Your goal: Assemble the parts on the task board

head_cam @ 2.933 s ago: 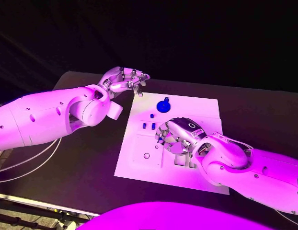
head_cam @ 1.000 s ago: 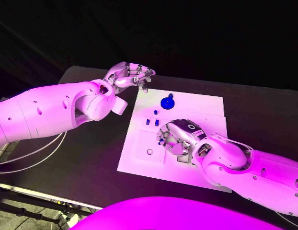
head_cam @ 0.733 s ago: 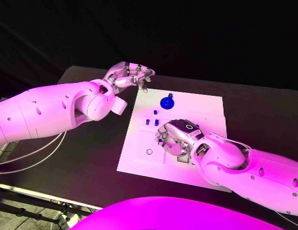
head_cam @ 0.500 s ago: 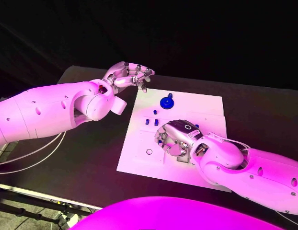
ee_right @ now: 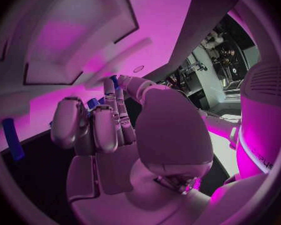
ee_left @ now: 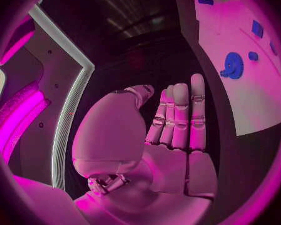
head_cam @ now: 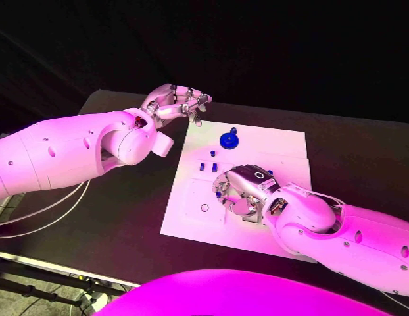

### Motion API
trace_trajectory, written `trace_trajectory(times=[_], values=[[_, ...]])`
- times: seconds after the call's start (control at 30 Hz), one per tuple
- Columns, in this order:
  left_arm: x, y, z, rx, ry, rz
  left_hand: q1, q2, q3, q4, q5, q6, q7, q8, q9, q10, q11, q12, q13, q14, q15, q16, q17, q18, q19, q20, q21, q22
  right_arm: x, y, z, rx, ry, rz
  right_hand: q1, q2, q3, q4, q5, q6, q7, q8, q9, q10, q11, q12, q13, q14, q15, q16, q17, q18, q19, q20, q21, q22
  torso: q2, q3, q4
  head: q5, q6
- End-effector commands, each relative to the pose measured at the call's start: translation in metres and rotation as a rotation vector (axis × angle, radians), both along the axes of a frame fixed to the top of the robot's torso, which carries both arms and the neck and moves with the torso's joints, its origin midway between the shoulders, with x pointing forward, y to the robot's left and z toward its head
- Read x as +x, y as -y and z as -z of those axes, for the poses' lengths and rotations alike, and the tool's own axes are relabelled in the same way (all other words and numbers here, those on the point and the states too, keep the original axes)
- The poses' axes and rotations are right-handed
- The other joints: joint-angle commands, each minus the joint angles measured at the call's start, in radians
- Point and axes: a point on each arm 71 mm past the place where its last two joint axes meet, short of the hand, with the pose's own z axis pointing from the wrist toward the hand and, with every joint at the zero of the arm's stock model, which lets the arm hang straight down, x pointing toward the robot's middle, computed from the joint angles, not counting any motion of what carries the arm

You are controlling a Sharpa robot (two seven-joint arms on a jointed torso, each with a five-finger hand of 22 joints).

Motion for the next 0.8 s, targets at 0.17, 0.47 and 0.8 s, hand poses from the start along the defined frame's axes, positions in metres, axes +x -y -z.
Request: trace_trajectory(times=[0.17, 0.47, 0.8], values=[[0.000, 0.001, -0.001, -0.011, 0.004, 0.013, -0.011, 0.003, -0.002, 0.002, 0.002, -0.007, -0.003, -0.003, 0.000, -0.006, 0.002, 0.004, -0.001, -0.007, 0.000, -0.005, 0.000, 0.014, 0.008, 0.002, -0.005, -0.002, -0.003, 0.007, -0.002, 0.056, 0.022, 0.027, 0.027, -0.015, -0.048, -0.011, -0.005, -0.043, -0.004, -0.037, -0.015, -0.130, 0.027, 0.023, 0.006, 0.005, 0.021, -0.040, -0.066, 0.029, -0.045, 0.018, -0.081, -0.063, 0.000, 0.0004, -0.0005, -0.003, 0.004], [0.000, 0.001, -0.001, -0.010, 0.001, 0.014, -0.011, 0.003, -0.002, 0.002, 0.002, -0.008, -0.003, -0.003, 0.000, -0.006, 0.002, 0.005, -0.002, -0.007, 0.000, -0.005, 0.001, 0.014, 0.009, 0.002, -0.006, -0.003, -0.009, 0.017, -0.013, 0.095, 0.033, 0.042, 0.044, -0.003, -0.102, -0.004, -0.002, -0.042, -0.002, -0.048, -0.021, -0.171, 0.029, 0.076, 0.015, -0.004, 0.022, -0.040, -0.082, 0.031, -0.049, 0.022, -0.098, -0.072, -0.001, 0.0006, -0.0001, -0.010, 0.011], [0.000, 0.002, -0.001, -0.012, -0.002, 0.020, -0.011, 0.004, -0.003, 0.002, 0.002, -0.008, -0.003, -0.003, 0.000, -0.006, 0.002, 0.005, -0.002, -0.006, -0.001, -0.005, 0.001, 0.014, 0.010, 0.002, -0.007, -0.003, 0.012, 0.052, -0.038, 0.080, 0.010, 0.126, 0.063, 0.006, -0.084, -0.001, 0.000, -0.020, 0.009, -0.050, -0.026, -0.152, 0.020, 0.147, 0.028, 0.027, 0.013, 0.010, -0.033, 0.012, 0.009, 0.013, -0.009, 0.007, -0.002, 0.0000, 0.0001, -0.040, 0.036]])
